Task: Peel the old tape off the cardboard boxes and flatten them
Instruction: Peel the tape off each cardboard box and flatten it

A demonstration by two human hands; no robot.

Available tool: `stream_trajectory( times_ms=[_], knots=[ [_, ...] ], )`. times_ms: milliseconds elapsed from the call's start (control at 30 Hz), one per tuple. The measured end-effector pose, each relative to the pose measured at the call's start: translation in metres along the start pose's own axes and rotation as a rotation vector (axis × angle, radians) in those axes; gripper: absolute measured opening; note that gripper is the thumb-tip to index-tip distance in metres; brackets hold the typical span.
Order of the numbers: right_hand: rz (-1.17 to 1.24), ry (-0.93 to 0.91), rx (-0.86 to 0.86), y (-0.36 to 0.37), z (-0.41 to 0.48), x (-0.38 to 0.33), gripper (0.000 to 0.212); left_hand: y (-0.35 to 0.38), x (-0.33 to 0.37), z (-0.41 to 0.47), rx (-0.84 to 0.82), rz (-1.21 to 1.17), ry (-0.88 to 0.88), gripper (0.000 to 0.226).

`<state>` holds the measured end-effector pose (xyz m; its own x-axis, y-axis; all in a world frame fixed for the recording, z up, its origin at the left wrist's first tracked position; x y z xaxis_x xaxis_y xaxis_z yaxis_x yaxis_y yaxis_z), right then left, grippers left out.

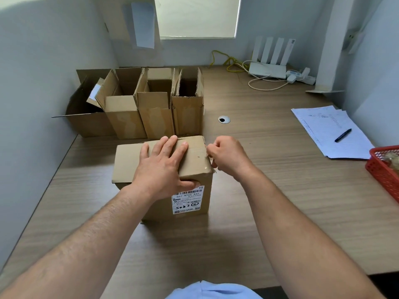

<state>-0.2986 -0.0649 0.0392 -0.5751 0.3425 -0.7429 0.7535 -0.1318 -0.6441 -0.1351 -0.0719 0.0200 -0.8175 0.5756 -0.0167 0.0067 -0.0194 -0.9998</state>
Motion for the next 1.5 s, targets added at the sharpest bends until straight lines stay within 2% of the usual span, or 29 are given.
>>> stream_trajectory(
  times_ms=[167,267,400,533,600,633,733,800,867,967,1033,1100,1167,1300,1367,1500],
  knots=[
    [0.495,0.092,-0.167,0.001,-0.002,0.020,0.026,0.000,-0.005,0.004,-0.016,-0.024,-0.017,0.111],
    [0.615,0.140,-0.185,0.003,-0.002,0.027,0.025,0.000,-0.005,0.007,-0.011,-0.025,-0.016,0.110],
    [0.312,0.106,0.002,-0.005,-0.005,0.029,0.036,0.001,-0.006,0.009,0.003,-0.022,-0.019,0.108],
    [0.282,0.037,0.200,-0.022,-0.012,0.022,0.057,0.001,-0.006,0.009,0.006,-0.023,-0.022,0.108],
    [0.185,-0.053,0.364,-0.035,-0.016,0.015,0.054,0.001,-0.005,0.008,0.003,-0.025,-0.023,0.108],
    [0.147,-0.078,0.392,-0.038,-0.017,0.011,0.053,0.000,-0.005,0.008,0.006,-0.026,-0.024,0.109],
    [-0.124,-0.052,0.257,-0.027,-0.017,0.000,0.051,-0.001,-0.003,0.007,0.016,-0.026,-0.022,0.109],
    [-0.326,-0.014,0.151,-0.013,-0.016,-0.002,0.039,-0.002,-0.002,0.006,0.020,-0.019,-0.022,0.109],
    [-0.374,-0.010,0.103,-0.006,-0.015,-0.005,0.022,-0.002,-0.001,0.006,0.020,-0.011,-0.023,0.109],
    [-0.373,-0.024,0.045,-0.002,-0.015,-0.006,0.025,-0.001,0.000,0.004,0.021,-0.010,-0.024,0.108],
    [-0.158,-0.004,-0.057,0.000,-0.014,0.000,0.031,0.000,-0.002,0.005,0.016,-0.023,-0.029,0.108],
    [0.244,0.061,-0.199,0.004,-0.016,0.009,0.032,-0.001,-0.005,0.007,0.002,-0.047,-0.042,0.109],
    [0.524,0.108,-0.295,0.008,-0.019,0.017,0.031,-0.002,-0.008,0.009,-0.010,-0.057,-0.047,0.109],
    [0.707,0.142,-0.295,0.009,-0.022,0.022,0.030,-0.004,-0.010,0.013,-0.017,-0.063,-0.047,0.108],
    [0.614,0.120,-0.214,0.002,-0.022,0.023,0.031,-0.003,-0.010,0.014,-0.012,-0.055,-0.045,0.107],
    [-0.106,0.017,0.040,-0.009,-0.024,0.015,0.035,-0.003,-0.007,0.014,0.013,-0.022,-0.038,0.106]
  ],
)
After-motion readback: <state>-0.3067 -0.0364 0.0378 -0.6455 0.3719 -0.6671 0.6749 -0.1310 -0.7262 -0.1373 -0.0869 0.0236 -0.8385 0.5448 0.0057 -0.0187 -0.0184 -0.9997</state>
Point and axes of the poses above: each hand's wrist, its own z-axis towards the middle knuckle, its own y-axis out of the palm, x = y × z, the point moved 6 cm from there along z, towards the middle knuckle, and after that the axes turned 8 degrees about y, right-handed, at the moved point
